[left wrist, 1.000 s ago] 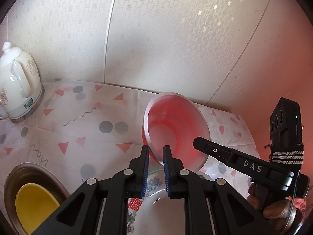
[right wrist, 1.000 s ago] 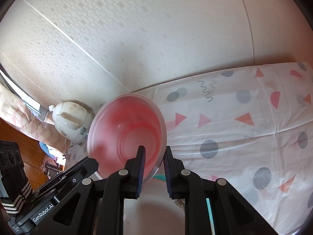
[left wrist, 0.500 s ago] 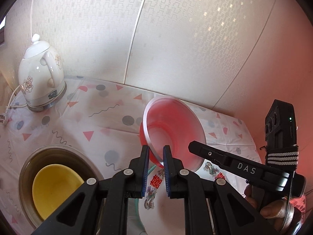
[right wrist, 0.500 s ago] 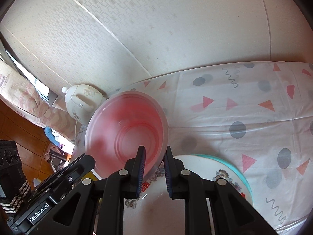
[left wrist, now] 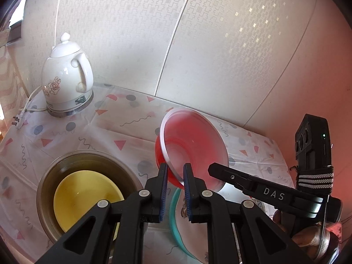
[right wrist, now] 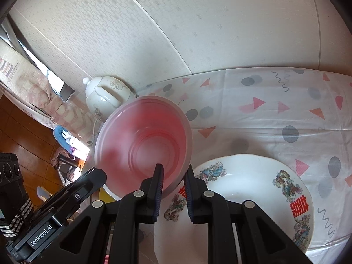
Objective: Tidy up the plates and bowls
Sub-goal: 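Carry the red plastic bowl over the steel basin with the right gripper, then lower the red bowl into the yellow bowl inside the steel basin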
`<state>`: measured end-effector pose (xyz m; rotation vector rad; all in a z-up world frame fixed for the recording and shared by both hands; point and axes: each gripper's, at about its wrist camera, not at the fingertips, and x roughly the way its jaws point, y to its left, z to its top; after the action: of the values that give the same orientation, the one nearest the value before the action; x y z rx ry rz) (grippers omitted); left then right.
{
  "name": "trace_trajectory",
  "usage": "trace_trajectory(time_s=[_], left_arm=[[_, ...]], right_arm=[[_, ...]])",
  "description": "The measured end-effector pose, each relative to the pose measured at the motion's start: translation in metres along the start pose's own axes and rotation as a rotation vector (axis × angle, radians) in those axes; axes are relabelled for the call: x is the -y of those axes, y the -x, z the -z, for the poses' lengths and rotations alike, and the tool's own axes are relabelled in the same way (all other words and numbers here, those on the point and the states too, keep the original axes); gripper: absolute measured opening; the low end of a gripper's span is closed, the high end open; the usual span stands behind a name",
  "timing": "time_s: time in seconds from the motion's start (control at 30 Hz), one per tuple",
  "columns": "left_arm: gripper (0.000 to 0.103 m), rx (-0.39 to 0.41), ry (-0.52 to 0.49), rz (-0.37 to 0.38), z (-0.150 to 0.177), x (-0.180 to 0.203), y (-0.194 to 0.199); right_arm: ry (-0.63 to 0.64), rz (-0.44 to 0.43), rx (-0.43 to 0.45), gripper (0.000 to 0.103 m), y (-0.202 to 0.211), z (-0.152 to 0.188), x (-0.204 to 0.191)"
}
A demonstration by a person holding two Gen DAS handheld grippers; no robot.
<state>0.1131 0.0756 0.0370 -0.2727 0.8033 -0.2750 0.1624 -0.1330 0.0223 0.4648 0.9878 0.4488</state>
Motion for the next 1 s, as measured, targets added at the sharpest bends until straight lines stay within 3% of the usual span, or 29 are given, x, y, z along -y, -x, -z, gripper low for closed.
trace_trajectory(time_s=[1.0], left_arm=[[0.014, 0.036, 0.143, -0.035, 0.044, -0.081, 0.061]], right_arm=[[0.161, -0.106, -0.114, 0.018, -0.037, 0.031, -0.087]])
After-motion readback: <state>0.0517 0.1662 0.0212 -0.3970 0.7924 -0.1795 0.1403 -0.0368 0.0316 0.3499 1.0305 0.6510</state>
